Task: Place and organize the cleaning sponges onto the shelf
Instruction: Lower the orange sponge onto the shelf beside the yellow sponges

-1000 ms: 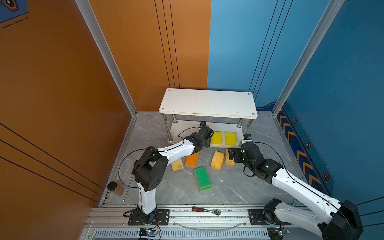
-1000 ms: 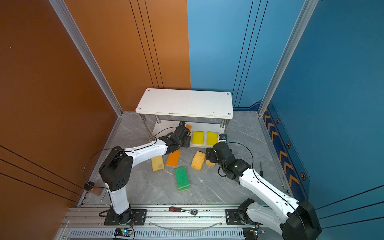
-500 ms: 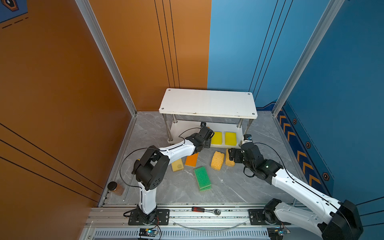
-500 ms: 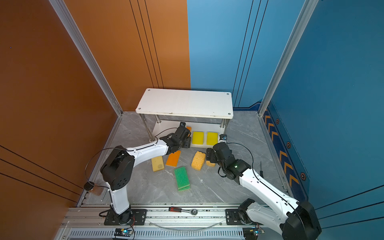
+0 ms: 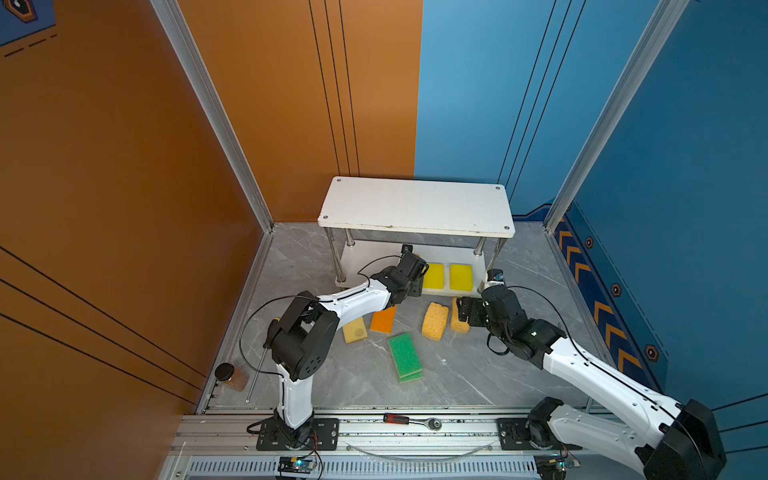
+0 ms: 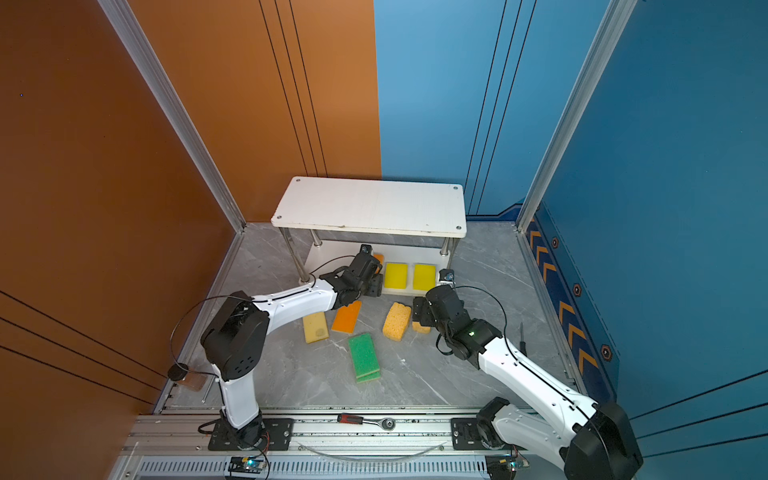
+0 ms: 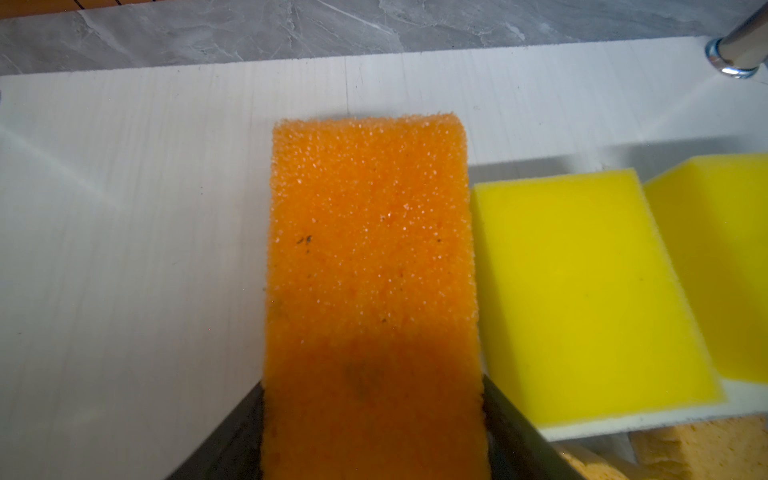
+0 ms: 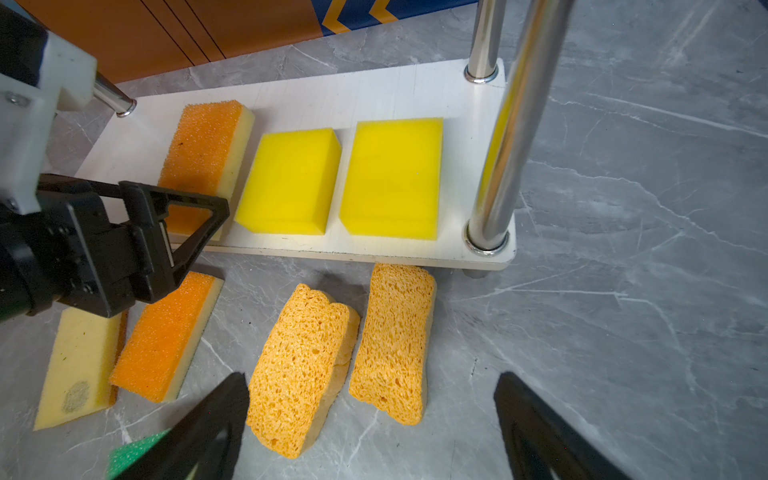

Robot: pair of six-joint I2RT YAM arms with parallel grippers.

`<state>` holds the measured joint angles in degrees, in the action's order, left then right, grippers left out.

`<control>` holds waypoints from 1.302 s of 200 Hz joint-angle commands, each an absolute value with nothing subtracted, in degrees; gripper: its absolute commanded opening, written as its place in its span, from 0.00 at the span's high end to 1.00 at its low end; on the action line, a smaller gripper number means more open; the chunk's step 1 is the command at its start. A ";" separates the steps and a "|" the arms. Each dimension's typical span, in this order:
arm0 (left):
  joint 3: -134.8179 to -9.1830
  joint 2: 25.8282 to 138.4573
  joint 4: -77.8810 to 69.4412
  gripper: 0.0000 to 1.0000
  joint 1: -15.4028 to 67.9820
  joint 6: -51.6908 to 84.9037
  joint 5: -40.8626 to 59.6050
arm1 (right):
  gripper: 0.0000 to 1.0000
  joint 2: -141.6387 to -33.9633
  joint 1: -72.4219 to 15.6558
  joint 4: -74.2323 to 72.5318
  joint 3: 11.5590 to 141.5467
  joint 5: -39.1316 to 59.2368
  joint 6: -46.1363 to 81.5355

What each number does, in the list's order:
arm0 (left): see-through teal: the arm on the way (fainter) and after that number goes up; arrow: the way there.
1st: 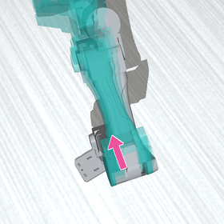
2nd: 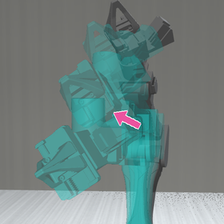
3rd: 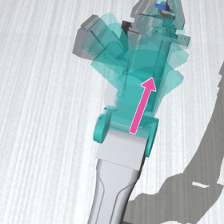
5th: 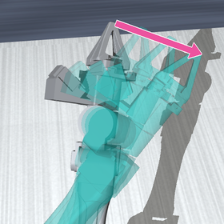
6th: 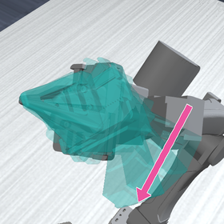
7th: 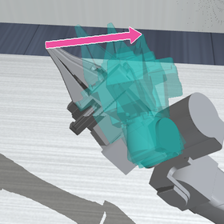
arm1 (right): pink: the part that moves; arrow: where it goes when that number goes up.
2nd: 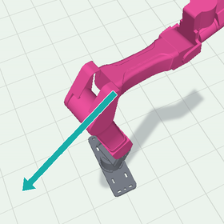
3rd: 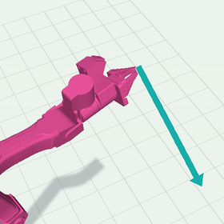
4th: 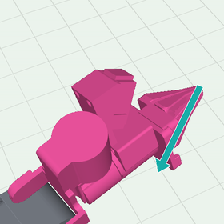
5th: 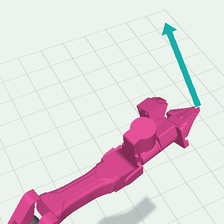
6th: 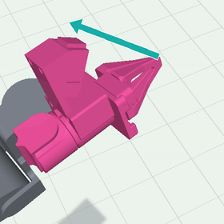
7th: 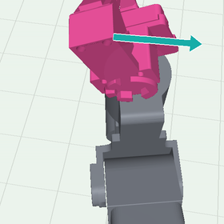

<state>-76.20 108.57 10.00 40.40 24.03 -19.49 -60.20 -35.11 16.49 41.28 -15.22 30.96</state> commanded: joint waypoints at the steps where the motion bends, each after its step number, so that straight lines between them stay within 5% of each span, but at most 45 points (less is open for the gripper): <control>1: -75.96 109.64 10.28 0.27 40.34 24.79 -18.89 | 0.08 -59.68 -34.77 17.24 40.50 -16.45 31.64; 260: -75.58 111.36 10.28 0.24 40.63 25.84 -19.15 | 0.09 -59.15 -34.54 17.17 39.69 -16.51 31.90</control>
